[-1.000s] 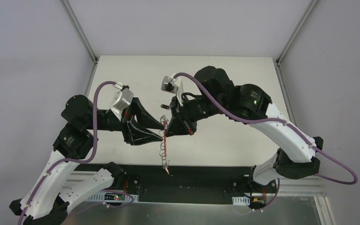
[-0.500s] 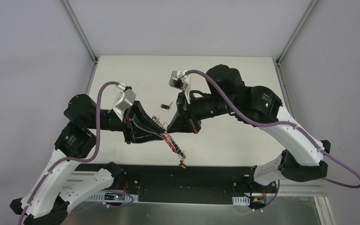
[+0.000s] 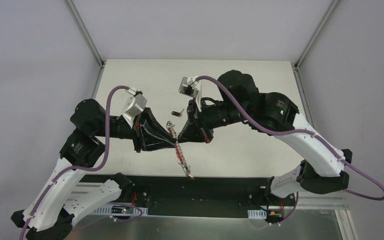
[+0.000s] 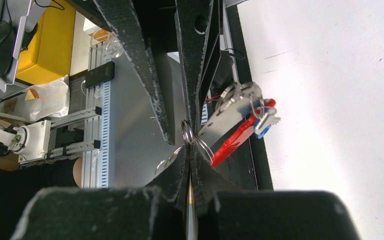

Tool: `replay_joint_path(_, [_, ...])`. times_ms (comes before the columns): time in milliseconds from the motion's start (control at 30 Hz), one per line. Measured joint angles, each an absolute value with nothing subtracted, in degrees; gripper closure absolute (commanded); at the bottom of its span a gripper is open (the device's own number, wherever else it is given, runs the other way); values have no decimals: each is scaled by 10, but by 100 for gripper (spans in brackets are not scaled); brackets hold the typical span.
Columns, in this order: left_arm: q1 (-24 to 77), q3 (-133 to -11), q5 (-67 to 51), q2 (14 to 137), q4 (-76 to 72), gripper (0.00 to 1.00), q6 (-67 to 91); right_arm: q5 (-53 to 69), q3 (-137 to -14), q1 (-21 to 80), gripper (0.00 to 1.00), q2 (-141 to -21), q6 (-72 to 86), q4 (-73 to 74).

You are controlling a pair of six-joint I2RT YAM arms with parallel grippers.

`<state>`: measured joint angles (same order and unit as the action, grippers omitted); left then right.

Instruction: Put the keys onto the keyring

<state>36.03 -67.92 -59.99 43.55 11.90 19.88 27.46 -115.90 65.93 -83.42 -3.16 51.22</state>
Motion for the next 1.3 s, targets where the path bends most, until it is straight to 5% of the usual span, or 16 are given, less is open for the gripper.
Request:
replay_joint_path(100, [360, -679, -600, 445, 120, 100, 201, 277, -1155, 659, 100, -834, -32, 512])
replay_joint_path(467, [361, -681, -595, 464, 134, 100, 199, 270, -1135, 658, 100, -823, -37, 517])
replay_joint_path(767, [361, -672, -569, 431, 106, 100, 180, 254, -1040, 660, 63, -755, -36, 436])
replay_joint_path(1300, [361, -589, -531, 385, -136, 100, 267, 281, -931, 667, 59, -665, -102, 278])
